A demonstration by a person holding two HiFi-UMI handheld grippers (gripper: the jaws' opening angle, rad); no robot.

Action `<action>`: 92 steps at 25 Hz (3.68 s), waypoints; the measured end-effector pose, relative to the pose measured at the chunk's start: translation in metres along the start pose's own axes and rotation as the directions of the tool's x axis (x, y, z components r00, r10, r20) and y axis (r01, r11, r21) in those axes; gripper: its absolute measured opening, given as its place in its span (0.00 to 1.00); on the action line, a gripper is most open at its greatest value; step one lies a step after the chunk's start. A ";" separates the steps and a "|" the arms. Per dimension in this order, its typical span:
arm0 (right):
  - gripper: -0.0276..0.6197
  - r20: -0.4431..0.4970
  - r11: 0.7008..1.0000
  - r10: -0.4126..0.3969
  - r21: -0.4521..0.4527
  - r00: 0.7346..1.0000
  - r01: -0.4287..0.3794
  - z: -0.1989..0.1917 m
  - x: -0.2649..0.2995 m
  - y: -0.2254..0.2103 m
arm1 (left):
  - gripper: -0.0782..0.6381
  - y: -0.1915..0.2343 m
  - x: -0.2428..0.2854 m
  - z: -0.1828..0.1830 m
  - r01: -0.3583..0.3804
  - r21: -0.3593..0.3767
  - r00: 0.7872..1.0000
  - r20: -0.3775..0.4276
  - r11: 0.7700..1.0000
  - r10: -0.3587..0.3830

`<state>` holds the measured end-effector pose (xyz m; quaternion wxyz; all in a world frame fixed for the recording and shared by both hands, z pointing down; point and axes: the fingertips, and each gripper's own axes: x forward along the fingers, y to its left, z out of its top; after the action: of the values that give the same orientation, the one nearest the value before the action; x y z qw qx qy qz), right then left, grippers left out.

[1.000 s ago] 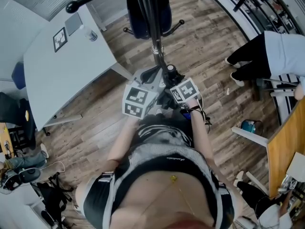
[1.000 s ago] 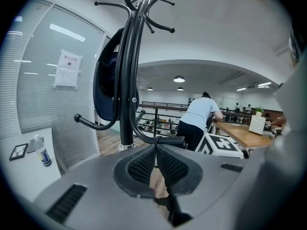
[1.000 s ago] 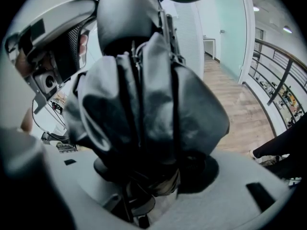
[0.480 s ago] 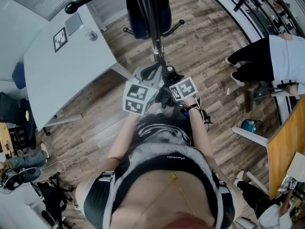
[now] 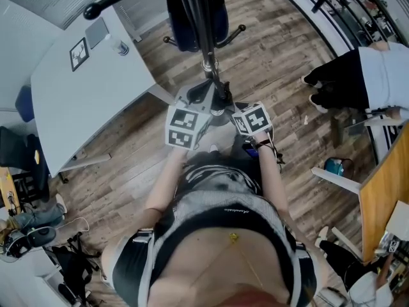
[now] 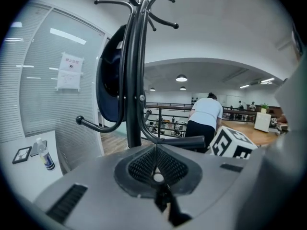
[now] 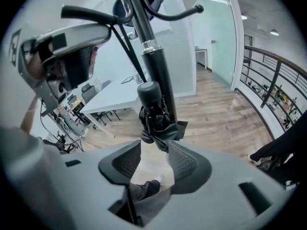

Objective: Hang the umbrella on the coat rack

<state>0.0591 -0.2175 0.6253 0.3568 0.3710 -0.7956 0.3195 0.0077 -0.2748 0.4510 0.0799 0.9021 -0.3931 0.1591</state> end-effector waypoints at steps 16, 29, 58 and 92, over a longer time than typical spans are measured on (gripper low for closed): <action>0.28 0.210 0.999 0.005 -0.050 0.978 0.006 0.028 -0.054 0.009 | 0.13 0.001 -0.003 -0.012 0.012 -0.035 1.000 -0.019 0.999 -0.013; 0.24 0.481 0.994 0.066 -0.110 0.874 -0.014 0.071 -0.085 0.034 | 0.13 -0.020 -0.018 -0.015 0.023 -0.093 0.999 0.039 0.995 -0.019; 0.05 0.654 0.992 -0.042 -0.062 0.756 0.109 0.097 -0.125 0.055 | 0.13 -0.042 -0.030 -0.027 0.056 -0.138 0.997 0.065 0.989 -0.048; 0.05 0.738 0.977 -0.006 -0.140 0.675 0.161 0.130 -0.194 0.090 | 0.13 -0.050 -0.071 0.050 0.053 -0.030 0.963 0.268 0.998 -0.043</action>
<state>0.0337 -0.2010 0.3765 0.0566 0.4675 -0.8808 0.0485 0.0102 -0.2063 0.3781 0.0466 0.9230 -0.3809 0.0270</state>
